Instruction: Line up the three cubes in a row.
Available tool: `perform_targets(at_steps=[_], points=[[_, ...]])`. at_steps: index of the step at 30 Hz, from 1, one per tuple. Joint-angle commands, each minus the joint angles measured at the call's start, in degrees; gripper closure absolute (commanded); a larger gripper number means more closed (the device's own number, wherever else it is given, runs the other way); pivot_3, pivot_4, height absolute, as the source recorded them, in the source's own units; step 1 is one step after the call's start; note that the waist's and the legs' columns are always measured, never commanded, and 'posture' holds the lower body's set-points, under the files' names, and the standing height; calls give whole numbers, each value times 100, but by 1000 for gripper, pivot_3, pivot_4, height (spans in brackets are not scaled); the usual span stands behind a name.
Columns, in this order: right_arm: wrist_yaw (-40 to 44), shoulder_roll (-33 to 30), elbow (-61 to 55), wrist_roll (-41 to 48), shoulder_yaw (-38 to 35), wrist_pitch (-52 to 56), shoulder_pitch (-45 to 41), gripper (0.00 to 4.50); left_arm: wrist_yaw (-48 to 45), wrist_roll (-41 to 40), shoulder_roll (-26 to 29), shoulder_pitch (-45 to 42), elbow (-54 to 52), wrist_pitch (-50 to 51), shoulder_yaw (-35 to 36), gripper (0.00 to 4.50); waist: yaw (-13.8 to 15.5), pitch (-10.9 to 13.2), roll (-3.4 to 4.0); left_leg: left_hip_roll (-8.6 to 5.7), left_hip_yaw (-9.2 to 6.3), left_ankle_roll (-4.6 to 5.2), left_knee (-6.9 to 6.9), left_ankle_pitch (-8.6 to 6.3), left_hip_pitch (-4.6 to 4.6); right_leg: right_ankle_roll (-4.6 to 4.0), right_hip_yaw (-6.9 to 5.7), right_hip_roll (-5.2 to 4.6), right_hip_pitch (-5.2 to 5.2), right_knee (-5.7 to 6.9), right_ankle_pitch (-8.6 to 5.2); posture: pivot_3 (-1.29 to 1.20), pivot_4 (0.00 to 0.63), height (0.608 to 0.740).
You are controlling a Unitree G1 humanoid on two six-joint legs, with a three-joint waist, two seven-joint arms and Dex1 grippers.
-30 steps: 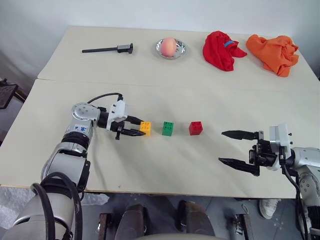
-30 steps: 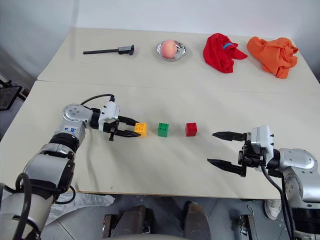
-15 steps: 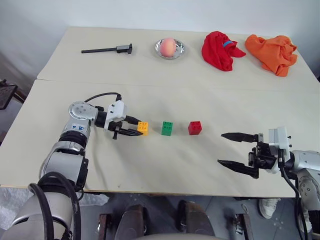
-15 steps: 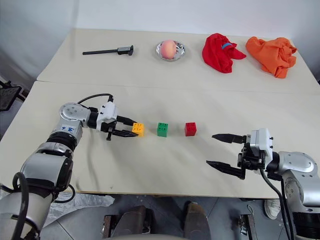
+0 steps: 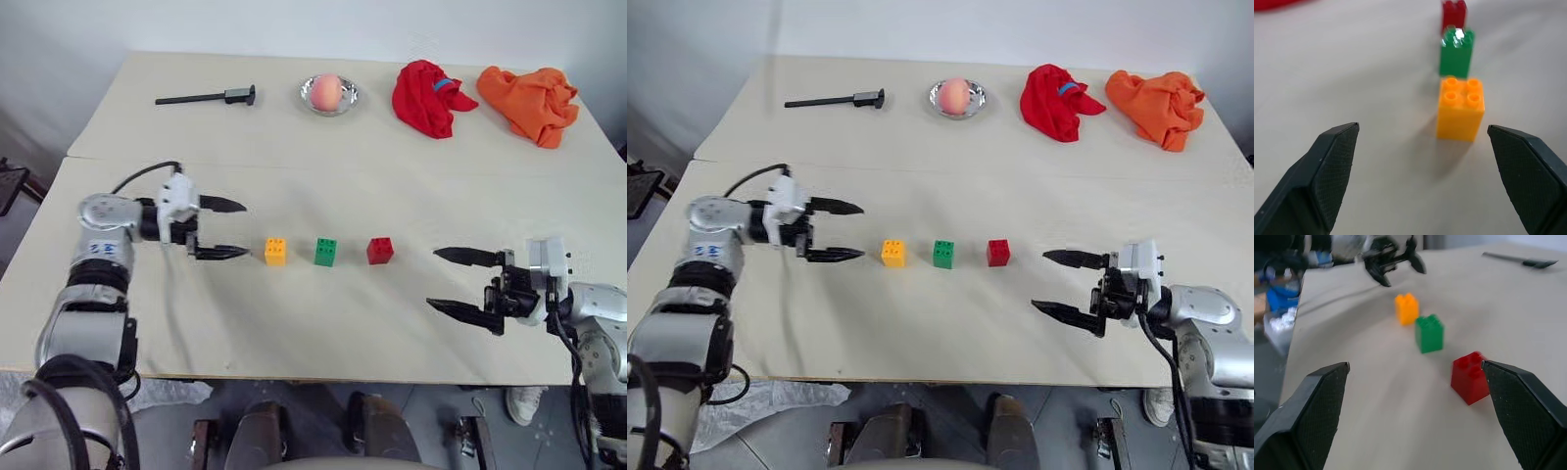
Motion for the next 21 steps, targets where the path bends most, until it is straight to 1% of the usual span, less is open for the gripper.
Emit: perform_targets(at_steps=[1,5,7,8,9,10,14,21], points=[[313,-23,263,63,-58,-203,-284,0,-85,-608,277,1008,-1380,481,590,18,-15,0,2,0,0,0,0,0,0,0,0,0,0,1,0,0,150,740],[728,-99,696,-92,0,-459,-498,0,416,-887,418,2223,-2749,1177,970,18,-39,1,3,4,-3,0,-1,0,3,-2,0,0,-1,1,-1,0,150,740],[1038,-174,1063,-281,65,-764,-643,0,901,-886,500,3023,-3503,1670,1170,18,-10,1,4,4,-4,0,1,0,3,-2,3,-6,0,2,-1,0,150,740],[1142,-190,1193,-350,92,-887,-699,0,1139,-832,528,3288,-3769,1843,1233,18,-1,1,4,1,-5,0,0,0,4,-2,3,-8,1,5,-1,0,150,740],[1203,-195,1332,-410,114,-969,-773,0,1116,-1010,552,3543,-4017,2042,1342,18,17,2,6,3,-8,0,0,0,6,-2,6,-8,0,4,-1,0,150,740],[1226,-184,1444,-438,128,-1012,-849,0,1136,-978,555,3671,-4095,1924,1394,18,27,2,6,3,-9,0,0,0,7,-1,5,-10,0,7,-1,0,150,740],[1253,-126,1759,-551,213,-1169,-1073,0,1207,-816,510,3692,-4099,1477,1447,18,49,3,8,2,-5,-1,2,0,6,-2,-1,-12,3,8,-1,0,150,740],[1189,-12,2032,-651,292,-1395,-1373,0,1475,-780,387,3417,-3913,1178,1435,18,4,2,11,1,3,-2,-1,0,7,-3,0,-8,1,7,-1,0,150,740]])
